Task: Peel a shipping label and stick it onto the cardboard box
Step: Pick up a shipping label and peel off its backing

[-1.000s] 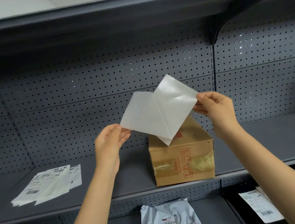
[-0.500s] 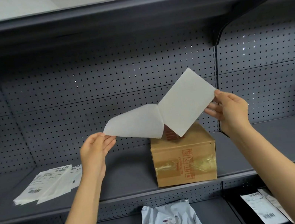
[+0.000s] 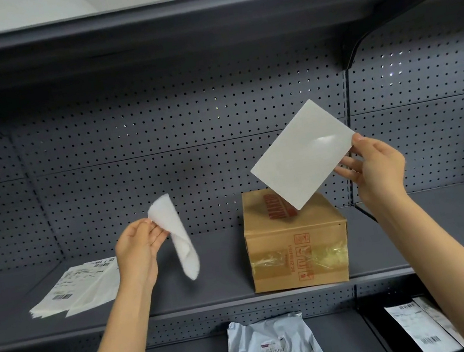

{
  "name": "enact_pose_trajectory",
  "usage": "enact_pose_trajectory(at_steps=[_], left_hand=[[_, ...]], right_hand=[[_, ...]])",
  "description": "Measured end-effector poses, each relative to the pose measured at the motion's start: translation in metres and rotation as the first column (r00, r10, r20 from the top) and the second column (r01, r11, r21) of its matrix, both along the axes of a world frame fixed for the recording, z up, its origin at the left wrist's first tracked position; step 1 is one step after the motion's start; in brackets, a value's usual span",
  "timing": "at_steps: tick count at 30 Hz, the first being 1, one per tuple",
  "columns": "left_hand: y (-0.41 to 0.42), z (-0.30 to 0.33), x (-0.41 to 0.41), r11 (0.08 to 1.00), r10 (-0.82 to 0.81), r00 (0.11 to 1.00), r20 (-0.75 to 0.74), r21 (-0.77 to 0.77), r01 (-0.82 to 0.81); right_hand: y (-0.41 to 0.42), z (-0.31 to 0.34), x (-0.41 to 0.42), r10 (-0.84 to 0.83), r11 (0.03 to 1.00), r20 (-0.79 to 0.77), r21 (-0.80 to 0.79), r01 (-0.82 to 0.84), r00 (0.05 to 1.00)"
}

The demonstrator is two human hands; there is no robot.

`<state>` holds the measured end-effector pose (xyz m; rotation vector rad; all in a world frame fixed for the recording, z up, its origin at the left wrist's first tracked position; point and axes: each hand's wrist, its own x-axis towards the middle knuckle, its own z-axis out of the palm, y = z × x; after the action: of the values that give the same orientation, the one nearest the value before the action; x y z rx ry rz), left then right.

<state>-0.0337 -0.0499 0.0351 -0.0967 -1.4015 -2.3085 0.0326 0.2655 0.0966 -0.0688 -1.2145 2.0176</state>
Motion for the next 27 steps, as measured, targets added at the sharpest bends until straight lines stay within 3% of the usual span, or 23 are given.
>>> enact_pose_trajectory(at_steps=[6, 16, 23, 27], left_hand=[[-0.005, -0.017, -0.011, 0.999, -0.003, 0.995, 0.097, -0.036, 0.006], [0.005, -0.043, -0.040, 0.977, -0.101, 0.942, 0.320, -0.148, 0.155], [0.003, -0.054, -0.059, 0.951, -0.046, 0.920, 0.389, -0.265, 0.159], [0.001, -0.060, -0.064, 0.891, 0.063, 0.927, 0.370, -0.439, 0.114]], right_hand=[[-0.009, -0.005, -0.004, 0.022, 0.999, 0.018, 0.035, -0.023, 1.000], [-0.021, -0.013, -0.008, 0.039, 0.998, 0.045, 0.040, -0.041, 0.998], [-0.018, -0.015, -0.008, 0.023, 0.998, 0.049, 0.061, -0.026, 0.999], [-0.018, -0.016, -0.010, 0.021, 0.998, 0.055, 0.055, -0.024, 0.998]])
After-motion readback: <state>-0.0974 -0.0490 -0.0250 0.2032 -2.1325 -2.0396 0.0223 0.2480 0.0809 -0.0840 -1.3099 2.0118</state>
